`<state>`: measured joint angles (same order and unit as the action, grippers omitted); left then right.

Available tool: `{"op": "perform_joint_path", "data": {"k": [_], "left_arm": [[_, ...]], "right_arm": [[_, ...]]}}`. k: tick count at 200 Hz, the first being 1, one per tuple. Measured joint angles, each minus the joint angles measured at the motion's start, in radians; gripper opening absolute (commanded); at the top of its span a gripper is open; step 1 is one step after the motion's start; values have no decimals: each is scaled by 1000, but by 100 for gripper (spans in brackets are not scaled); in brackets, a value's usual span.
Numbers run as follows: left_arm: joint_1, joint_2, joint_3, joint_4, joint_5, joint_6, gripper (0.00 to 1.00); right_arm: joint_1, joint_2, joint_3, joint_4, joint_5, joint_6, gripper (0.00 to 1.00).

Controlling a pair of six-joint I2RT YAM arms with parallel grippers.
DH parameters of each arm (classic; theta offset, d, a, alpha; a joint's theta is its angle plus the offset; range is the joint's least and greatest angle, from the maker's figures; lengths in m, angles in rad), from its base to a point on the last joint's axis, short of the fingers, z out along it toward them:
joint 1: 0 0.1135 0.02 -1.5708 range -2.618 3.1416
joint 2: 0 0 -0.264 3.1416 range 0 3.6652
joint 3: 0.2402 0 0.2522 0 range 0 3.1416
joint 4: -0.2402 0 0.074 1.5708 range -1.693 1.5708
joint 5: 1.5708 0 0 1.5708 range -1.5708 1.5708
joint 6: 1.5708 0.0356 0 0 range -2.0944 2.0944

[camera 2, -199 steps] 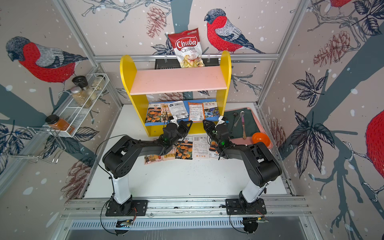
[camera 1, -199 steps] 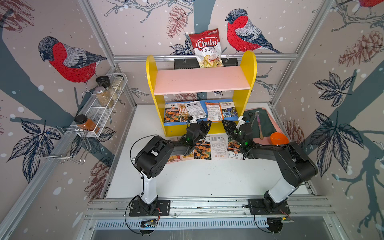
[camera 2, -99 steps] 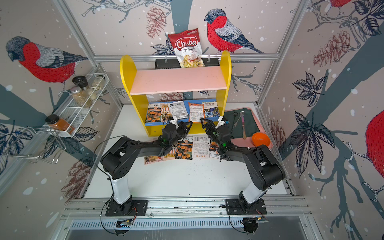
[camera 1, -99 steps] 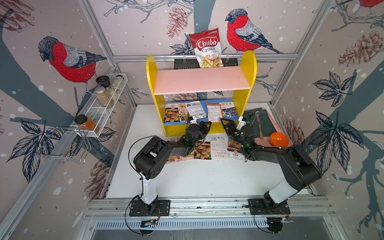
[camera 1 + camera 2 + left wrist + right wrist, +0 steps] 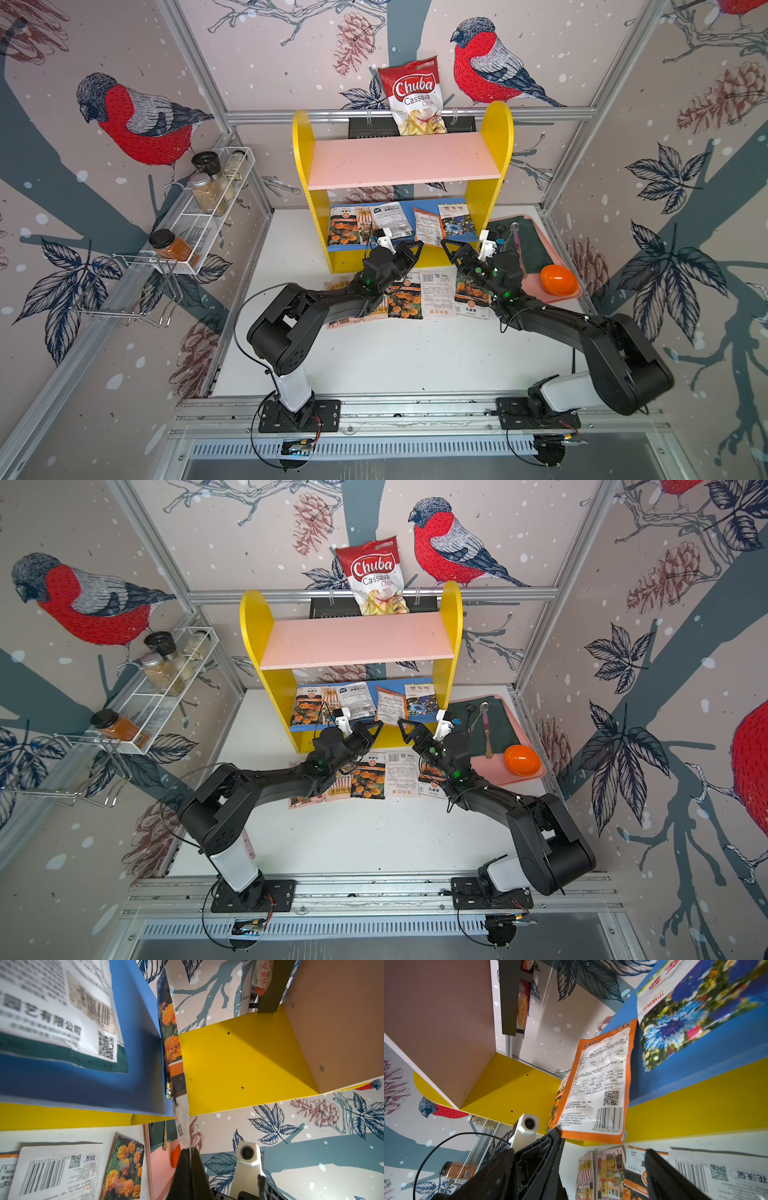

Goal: Take the seed bag off the shelf
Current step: Pick up the seed packet from the shelf.

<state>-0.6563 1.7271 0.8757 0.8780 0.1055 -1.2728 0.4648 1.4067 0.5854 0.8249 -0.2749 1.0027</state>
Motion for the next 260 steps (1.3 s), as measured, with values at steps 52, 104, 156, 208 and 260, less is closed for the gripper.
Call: {"op": "perform_joint_path", "data": {"k": [52, 104, 156, 208, 260], "left_arm": [[0, -115, -56, -61, 11, 69, 0], [0, -149, -88, -76, 23, 80, 0], [0, -161, -111, -79, 23, 87, 0], [0, -170, -124, -79, 22, 93, 0], [0, -181, -126, -80, 21, 94, 0]], "right_arm": [[-45, -39, -14, -66, -120, -37, 96], [-66, 94, -38, 80, -264, 68, 81], [-64, 202, -18, 266, -325, 179, 47], [-64, 257, -2, 357, -346, 233, 33], [-63, 277, 2, 390, -352, 257, 9]]}}
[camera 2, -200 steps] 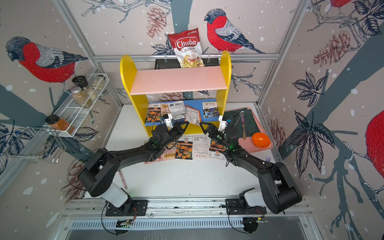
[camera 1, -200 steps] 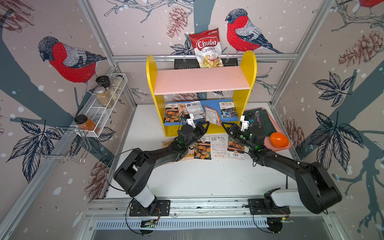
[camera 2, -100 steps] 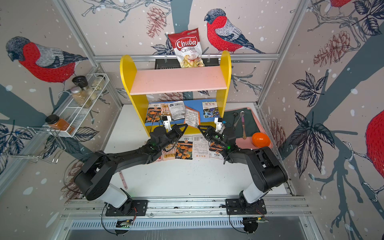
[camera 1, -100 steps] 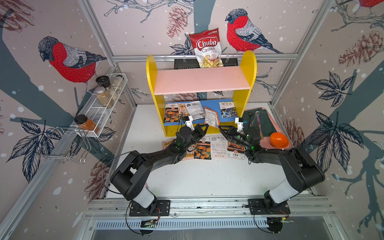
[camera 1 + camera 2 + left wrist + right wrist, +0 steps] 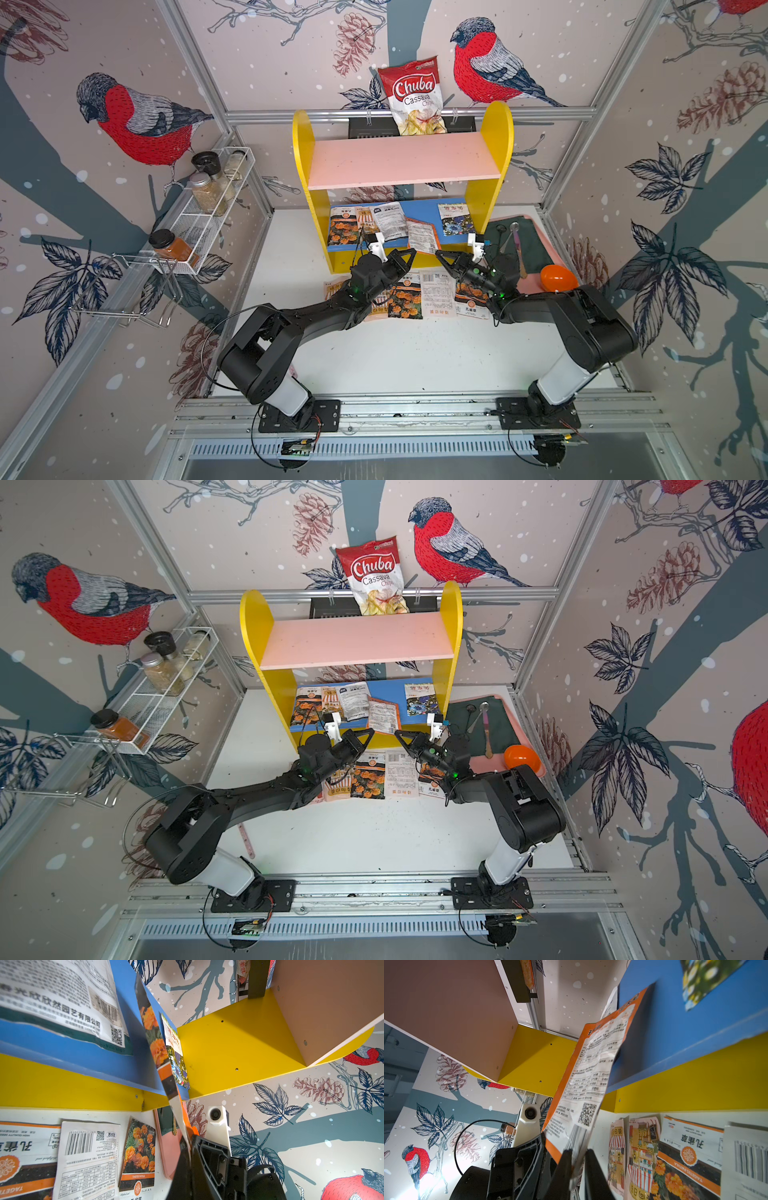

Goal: Take the seed bag off the shelf
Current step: Pick up the seed packet from the shelf.

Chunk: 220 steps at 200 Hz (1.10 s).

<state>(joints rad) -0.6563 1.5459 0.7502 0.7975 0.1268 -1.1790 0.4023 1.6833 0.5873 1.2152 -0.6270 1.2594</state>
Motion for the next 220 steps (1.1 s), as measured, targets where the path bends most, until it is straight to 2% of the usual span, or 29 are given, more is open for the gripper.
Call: {"op": "perform_joint_path", "data": {"k": [25, 78, 115, 157, 220], "left_arm": [[0, -4, -3, -2, -5, 1, 0], [0, -23, -25, -8, -17, 8, 0], [0, -93, -93, -32, -44, 27, 0], [0, -248, -231, -84, -81, 42, 0], [-2, -583, -396, -271, -143, 78, 0]], "right_arm": [[0, 0, 2, 6, -2, 0, 0], [8, -2, 3, 6, -2, -1, 0], [64, -43, -6, -31, 38, -31, 0], [207, -88, -16, -117, 144, -114, 0], [412, -63, -25, -162, 321, -186, 0]]}}
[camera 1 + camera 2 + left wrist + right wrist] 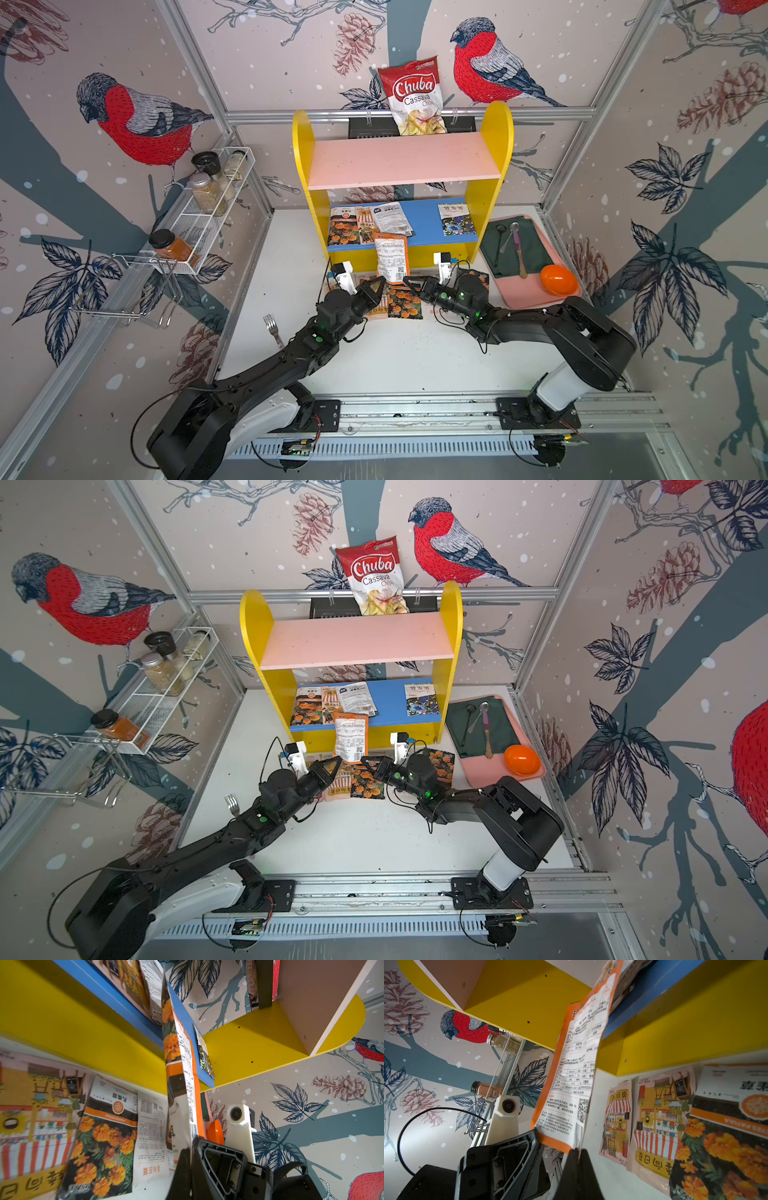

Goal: Take the seed bag off the shelf
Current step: Pick up the seed packet from the shelf, then place the seed packet at the center of the board.

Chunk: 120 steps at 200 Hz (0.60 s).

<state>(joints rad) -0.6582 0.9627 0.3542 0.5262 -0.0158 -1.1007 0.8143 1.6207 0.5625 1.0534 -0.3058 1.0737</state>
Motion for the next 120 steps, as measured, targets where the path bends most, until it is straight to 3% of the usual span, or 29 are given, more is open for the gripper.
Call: {"op": "perform_joint_path", "data": {"k": [69, 120], "left_arm": [[0, -403, -167, -323, -67, 0, 0], [0, -609, -198, -562, -113, -26, 0]], "right_arm": [[166, 90, 14, 8, 90, -1, 0], [268, 179, 103, -23, 102, -5, 0]]}}
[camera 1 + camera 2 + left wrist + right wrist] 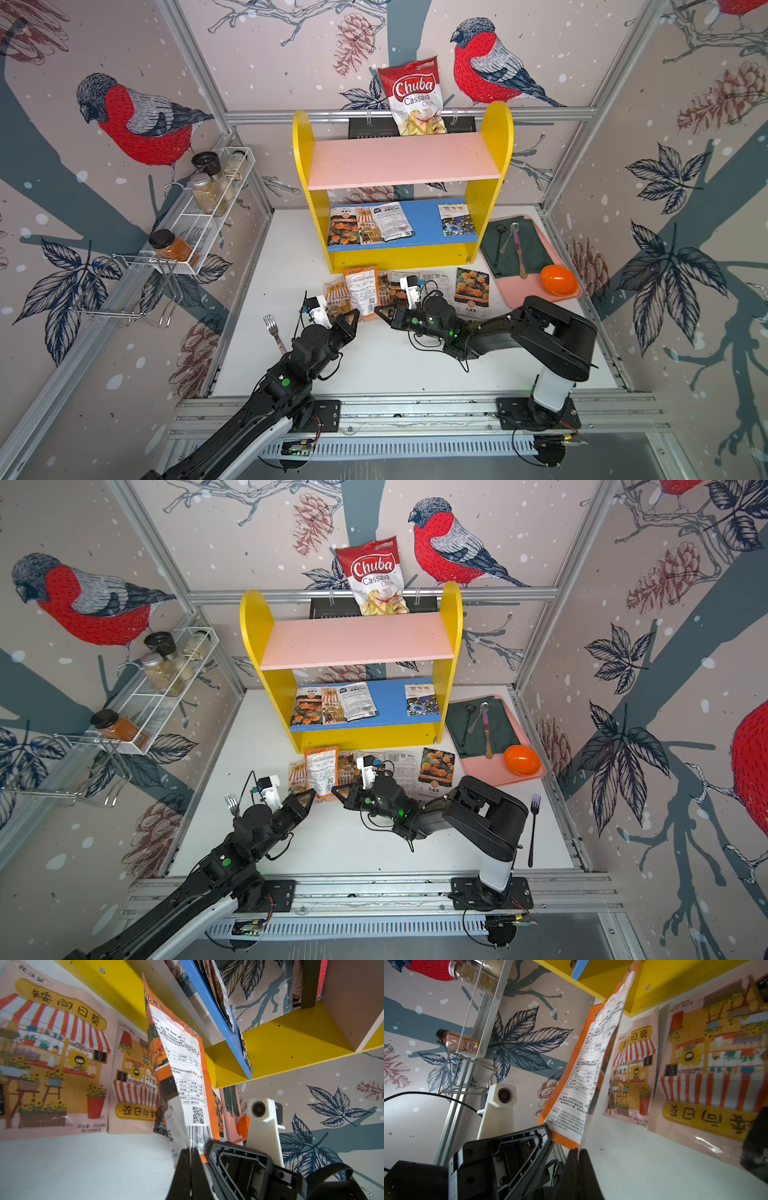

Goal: Take the seed bag off the shelf
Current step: Place the seed packet at the center of the board.

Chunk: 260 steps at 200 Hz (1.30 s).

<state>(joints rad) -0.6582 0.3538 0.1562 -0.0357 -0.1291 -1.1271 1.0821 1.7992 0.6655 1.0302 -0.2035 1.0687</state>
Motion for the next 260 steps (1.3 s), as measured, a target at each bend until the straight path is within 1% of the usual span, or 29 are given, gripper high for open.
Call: {"op": "perform_joint_path", "data": {"k": [40, 75, 114, 125, 136, 146, 159, 174, 190, 199, 207, 212, 218, 260], "left_arm": [[0, -103, -6, -157, -7, -29, 0], [-1, -130, -6, -242, -6, -53, 0], [-1, -135, -6, -284, -8, -69, 0], [-1, -135, -6, -296, -12, -71, 7], [-1, -135, -6, -309, -16, -71, 18], [-1, -135, -5, -323, -31, -72, 24], [-1, -133, 2, -340, -36, -77, 36], [-1, -133, 19, -362, -48, -76, 54], [-1, -128, 45, -381, -62, -68, 76], [-1, -119, 62, -389, -70, -59, 86], [-1, -108, 79, -399, -79, -50, 93], [-1, -99, 90, -404, -81, -47, 96], [-1, -88, 101, -409, -82, -42, 96], [-1, 0, 210, -432, -107, 27, 96]], "right_arm": [[48, 35, 28, -57, -8, -12, 0], [58, 40, 22, -66, -7, -15, 0], [57, 42, 20, -65, -7, -15, 0], [56, 42, 20, -64, -7, -15, 0], [55, 42, 17, -61, -7, -14, 0], [53, 42, 13, -58, -11, -14, 0], [46, 42, 6, -56, -15, -14, 0], [37, 40, -2, -51, -18, -13, 0], [32, 37, -6, -43, -18, -13, 0], [31, 34, -9, -43, -18, -13, 0], [31, 31, -11, -42, -19, -14, 0], [31, 29, -13, -42, -19, -14, 0], [31, 27, -13, -42, -21, -14, 0], [44, 0, -33, -44, -30, -15, 0]]}}
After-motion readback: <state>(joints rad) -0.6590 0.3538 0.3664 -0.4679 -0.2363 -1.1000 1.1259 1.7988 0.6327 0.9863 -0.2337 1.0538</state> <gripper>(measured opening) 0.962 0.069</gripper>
